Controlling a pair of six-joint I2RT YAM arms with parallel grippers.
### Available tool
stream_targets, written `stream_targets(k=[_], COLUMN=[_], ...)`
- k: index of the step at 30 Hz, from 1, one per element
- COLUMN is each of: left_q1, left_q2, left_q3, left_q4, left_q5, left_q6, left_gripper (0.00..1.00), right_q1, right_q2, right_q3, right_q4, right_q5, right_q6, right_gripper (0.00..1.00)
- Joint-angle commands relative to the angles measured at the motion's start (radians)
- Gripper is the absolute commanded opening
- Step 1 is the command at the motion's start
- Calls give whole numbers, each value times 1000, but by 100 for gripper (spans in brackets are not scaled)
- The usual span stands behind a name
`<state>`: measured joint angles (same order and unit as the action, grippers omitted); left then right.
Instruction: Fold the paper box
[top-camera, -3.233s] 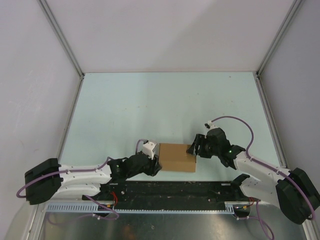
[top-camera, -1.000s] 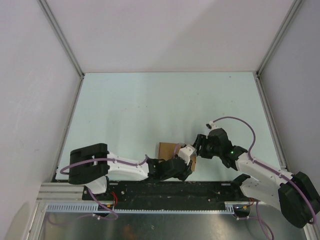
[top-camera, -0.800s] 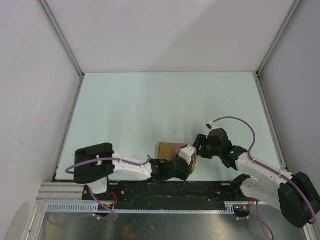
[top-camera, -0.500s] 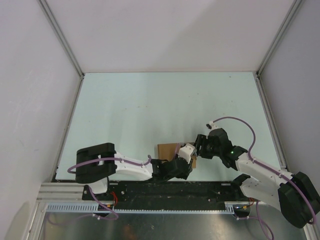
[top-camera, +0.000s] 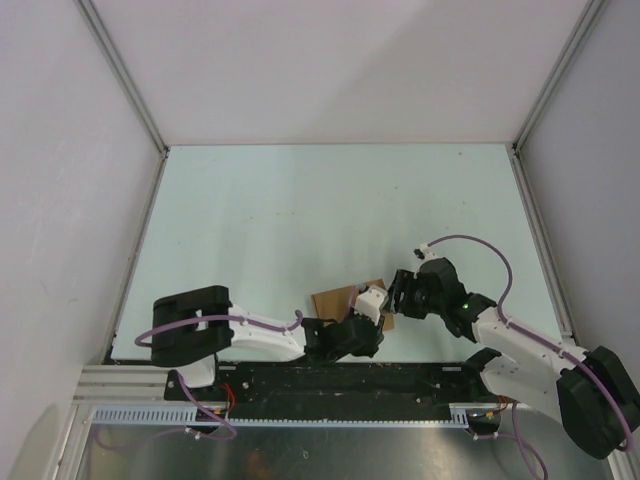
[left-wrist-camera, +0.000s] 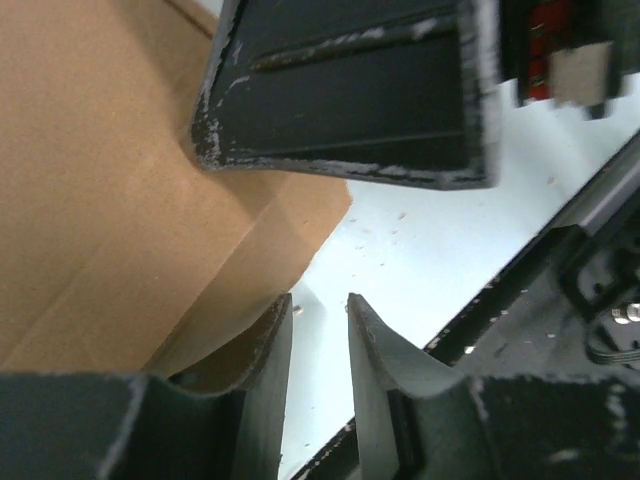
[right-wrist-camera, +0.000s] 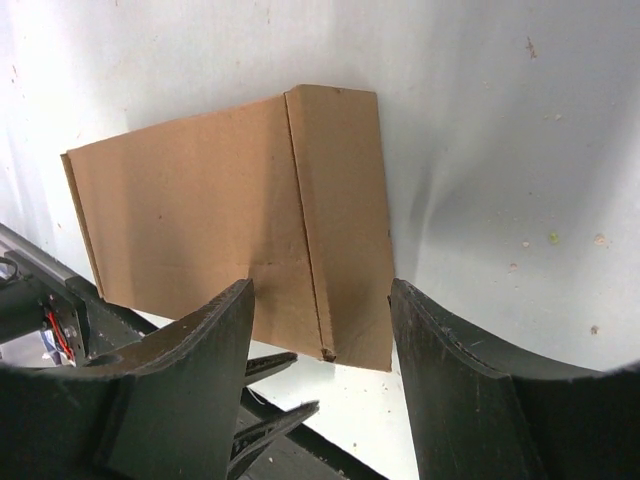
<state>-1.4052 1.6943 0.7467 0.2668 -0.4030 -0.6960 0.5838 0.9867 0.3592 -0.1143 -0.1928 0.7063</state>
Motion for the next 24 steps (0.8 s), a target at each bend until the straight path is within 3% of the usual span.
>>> stream_targets(k=[1, 6, 10, 16, 19, 24], left_q1=[-9, -14, 8, 381, 454, 540], left_q2=[-151, -349, -467, -502, -421, -253], left_q3=[23, -26, 0, -23, 35, 169], left_q4=[2, -11, -198, -259, -300, -322], left_q5=[47, 131, 41, 204, 207, 243], left_q6=[61, 154, 185, 170, 230, 308], left_gripper=[35, 42, 44, 45, 46, 46], right_q1=[-18, -61, -110, -111, -107, -35], right_q2=[-45, -154, -268, -350, -376, -404], right_q3=[-2, 15, 50, 110, 121, 121], right_q4=[7, -50, -131, -320, -416, -538], right_q5=[-7, -14, -13, 68, 98, 162], right_q6=[-4, -5, -5, 27, 50, 88], right_gripper=[61, 64, 66, 59, 49, 14])
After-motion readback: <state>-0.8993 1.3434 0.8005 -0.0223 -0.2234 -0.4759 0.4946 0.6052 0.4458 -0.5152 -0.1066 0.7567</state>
